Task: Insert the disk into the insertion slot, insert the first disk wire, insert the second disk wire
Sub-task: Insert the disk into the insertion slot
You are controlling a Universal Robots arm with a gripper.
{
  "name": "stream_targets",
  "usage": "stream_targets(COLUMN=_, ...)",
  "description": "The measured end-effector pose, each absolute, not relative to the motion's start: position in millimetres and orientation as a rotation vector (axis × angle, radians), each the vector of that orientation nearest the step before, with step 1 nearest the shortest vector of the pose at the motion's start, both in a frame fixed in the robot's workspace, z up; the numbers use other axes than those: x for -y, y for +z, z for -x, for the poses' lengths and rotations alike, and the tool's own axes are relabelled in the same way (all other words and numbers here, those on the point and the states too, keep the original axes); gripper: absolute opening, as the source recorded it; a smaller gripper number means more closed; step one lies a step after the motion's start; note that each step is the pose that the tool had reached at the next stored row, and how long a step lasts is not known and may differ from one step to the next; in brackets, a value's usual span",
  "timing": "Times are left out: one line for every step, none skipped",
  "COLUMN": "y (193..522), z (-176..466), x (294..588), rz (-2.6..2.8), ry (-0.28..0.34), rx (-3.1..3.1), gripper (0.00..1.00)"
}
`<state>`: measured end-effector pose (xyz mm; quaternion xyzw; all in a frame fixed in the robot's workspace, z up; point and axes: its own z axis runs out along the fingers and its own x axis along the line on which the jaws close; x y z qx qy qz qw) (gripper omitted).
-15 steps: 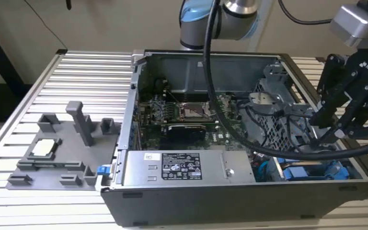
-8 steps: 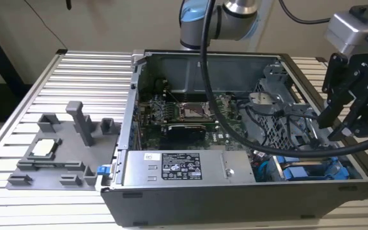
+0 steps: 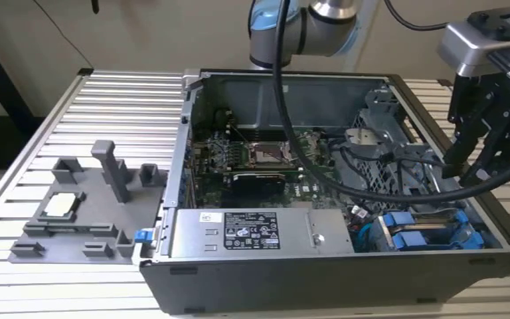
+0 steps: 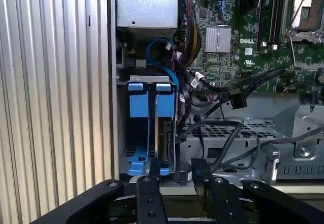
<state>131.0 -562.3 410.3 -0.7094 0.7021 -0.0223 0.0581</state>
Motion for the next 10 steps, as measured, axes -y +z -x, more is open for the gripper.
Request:
stream_targets(y=410, z=-131, x=559, rz=2.149, ry=-0.069, rx=-2.127, gripper=0.40)
stream_targets(y=409, z=-131, x=556, rz=2.148, ry=-0.071, rx=-2.126, gripper=0.40)
stream_targets(y=408, z=-131, x=553, rz=2.147, ry=-0.073, rx=-2.125, gripper=0.40)
stream_targets(y=407, z=-131, x=551, rz=2.147, ry=-0.076, rx=-2.124, gripper=0.40)
stream_targets(y=406, z=-131, x=548, rz=2.146, ry=-0.078, rx=-2.124, gripper=0.40)
stream_targets(y=405, z=-131, x=546, rz=2.146, ry=-0.081, rx=-2.123, gripper=0.40)
stream_targets(y=404, z=-131, x=545, rz=2.147, ry=-0.086, rx=-2.123, gripper=0.40)
stream_targets(y=404, z=-131, x=545, rz=2.148, ry=-0.093, rx=-2.124, gripper=0.40)
stream_targets(y=403, z=-131, x=545, rz=2.148, ry=-0.100, rx=-2.124, gripper=0.40)
stream_targets(y=402, z=-131, x=545, rz=2.149, ry=-0.108, rx=-2.125, gripper=0.40)
